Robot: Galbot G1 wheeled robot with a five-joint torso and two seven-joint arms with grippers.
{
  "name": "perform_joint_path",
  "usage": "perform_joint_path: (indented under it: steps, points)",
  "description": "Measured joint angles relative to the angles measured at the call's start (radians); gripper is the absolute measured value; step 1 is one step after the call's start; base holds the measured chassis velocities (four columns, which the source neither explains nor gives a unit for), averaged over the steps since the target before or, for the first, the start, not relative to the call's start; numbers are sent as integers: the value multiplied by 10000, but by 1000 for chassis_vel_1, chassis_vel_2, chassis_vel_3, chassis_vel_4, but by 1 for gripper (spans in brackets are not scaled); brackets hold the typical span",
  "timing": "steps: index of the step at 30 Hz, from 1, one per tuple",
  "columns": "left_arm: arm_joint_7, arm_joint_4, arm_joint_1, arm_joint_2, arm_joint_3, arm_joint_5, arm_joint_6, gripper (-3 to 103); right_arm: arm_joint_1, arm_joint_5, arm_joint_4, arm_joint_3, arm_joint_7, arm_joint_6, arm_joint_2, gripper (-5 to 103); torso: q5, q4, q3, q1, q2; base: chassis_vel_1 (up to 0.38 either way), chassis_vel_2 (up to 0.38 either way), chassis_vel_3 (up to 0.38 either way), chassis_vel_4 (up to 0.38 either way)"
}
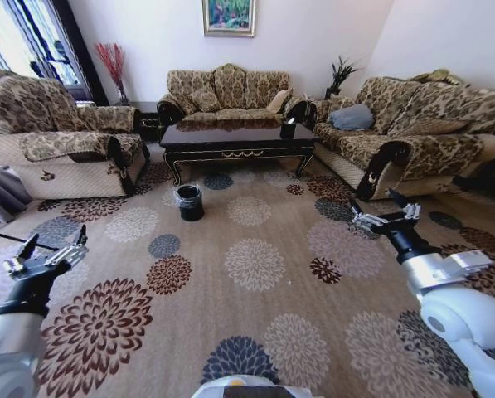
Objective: Move to the front of the table and pick up the trash from the floor, then place it into the trash bin.
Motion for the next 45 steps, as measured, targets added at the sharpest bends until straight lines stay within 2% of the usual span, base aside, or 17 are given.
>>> perform_joint_path:
  steps: [45]
  points:
    - [55,10,70,-129,-136,-99,-64,100,4,-244,-38,-81,-159,290,129,100,1,0,1117,825,1946,0,0,0,0]
